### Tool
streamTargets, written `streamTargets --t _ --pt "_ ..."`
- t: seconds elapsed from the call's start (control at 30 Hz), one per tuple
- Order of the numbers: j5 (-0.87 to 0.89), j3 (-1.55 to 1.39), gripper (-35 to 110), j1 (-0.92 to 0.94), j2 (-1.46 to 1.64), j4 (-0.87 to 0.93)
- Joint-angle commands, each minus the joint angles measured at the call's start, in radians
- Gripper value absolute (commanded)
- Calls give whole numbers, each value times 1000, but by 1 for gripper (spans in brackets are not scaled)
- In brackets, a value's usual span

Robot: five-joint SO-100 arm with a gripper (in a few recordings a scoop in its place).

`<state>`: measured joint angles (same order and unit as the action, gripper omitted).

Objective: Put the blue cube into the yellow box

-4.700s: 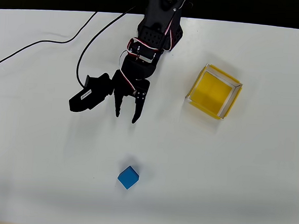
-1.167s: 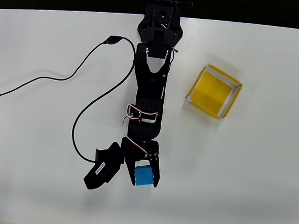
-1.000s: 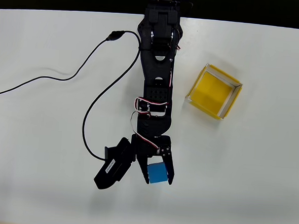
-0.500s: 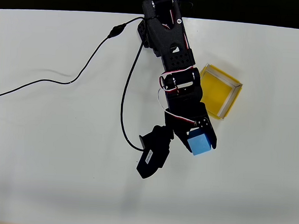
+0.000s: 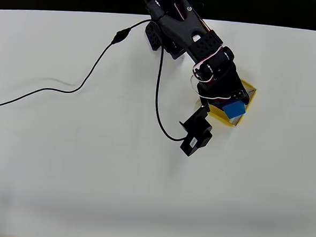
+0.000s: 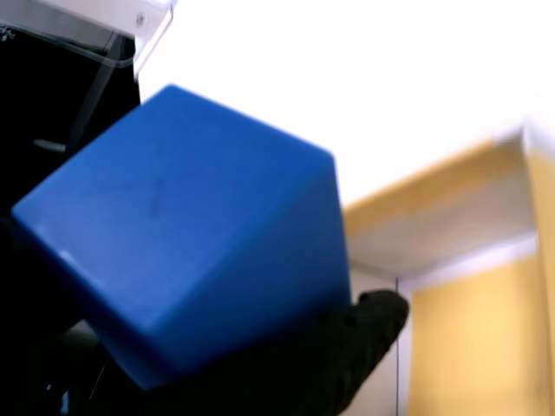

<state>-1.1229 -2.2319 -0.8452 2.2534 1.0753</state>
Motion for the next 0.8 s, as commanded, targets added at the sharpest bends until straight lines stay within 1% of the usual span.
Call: streamTargets --t 0.0,0.2,0.63,0.77 --pt "-6 3 18 -25 28 -17" --pt "0 -29 18 -26 -18 -34" --pt "14 -163 19 -25 -69 -156" --pt "40 -186 24 -20 -72 -195"
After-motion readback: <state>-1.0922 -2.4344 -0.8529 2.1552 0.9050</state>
